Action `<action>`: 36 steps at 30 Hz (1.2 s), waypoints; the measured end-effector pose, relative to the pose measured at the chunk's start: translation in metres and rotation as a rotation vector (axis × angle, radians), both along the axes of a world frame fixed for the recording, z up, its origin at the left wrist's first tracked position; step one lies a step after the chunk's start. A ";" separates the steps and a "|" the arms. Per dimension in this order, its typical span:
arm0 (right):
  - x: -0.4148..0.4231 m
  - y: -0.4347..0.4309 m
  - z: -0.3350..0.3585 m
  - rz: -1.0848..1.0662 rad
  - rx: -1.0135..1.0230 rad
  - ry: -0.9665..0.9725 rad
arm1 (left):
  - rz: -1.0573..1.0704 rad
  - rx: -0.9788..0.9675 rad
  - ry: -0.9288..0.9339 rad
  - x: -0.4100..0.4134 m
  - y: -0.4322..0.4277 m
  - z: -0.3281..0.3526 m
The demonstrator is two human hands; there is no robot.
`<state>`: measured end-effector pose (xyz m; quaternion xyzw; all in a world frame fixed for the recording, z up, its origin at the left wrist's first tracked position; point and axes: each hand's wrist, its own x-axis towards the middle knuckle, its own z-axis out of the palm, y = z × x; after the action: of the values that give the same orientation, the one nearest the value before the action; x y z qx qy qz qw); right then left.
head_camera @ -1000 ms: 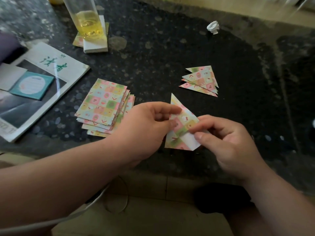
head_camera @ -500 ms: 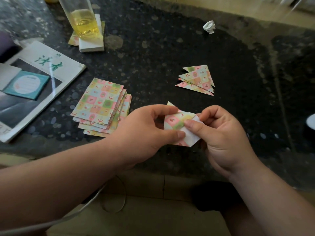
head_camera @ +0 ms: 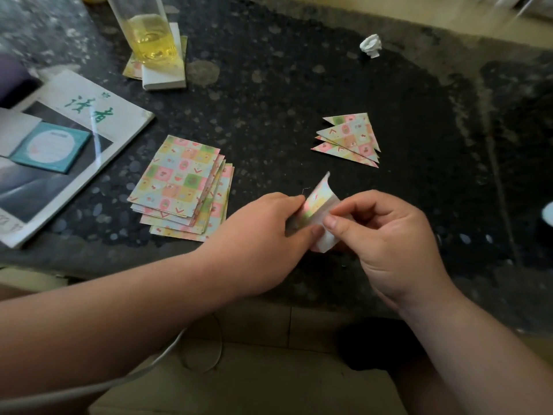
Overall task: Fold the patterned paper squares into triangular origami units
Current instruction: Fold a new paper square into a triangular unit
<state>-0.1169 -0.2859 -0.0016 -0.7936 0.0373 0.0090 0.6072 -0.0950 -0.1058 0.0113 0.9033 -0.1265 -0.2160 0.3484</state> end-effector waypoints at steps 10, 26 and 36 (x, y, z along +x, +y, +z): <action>0.003 -0.002 -0.004 -0.051 -0.086 -0.008 | 0.124 -0.184 0.080 0.006 0.001 -0.002; 0.006 -0.025 0.016 0.403 -0.198 0.156 | 0.568 -0.764 0.511 0.019 0.007 0.007; 0.007 -0.010 0.015 0.095 0.056 -0.015 | 0.425 -0.828 0.465 0.013 0.015 0.009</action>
<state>-0.1095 -0.2955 0.0131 -0.7772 -0.0051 0.0330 0.6284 -0.0822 -0.0911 0.0206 0.6238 0.0657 -0.2675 0.7314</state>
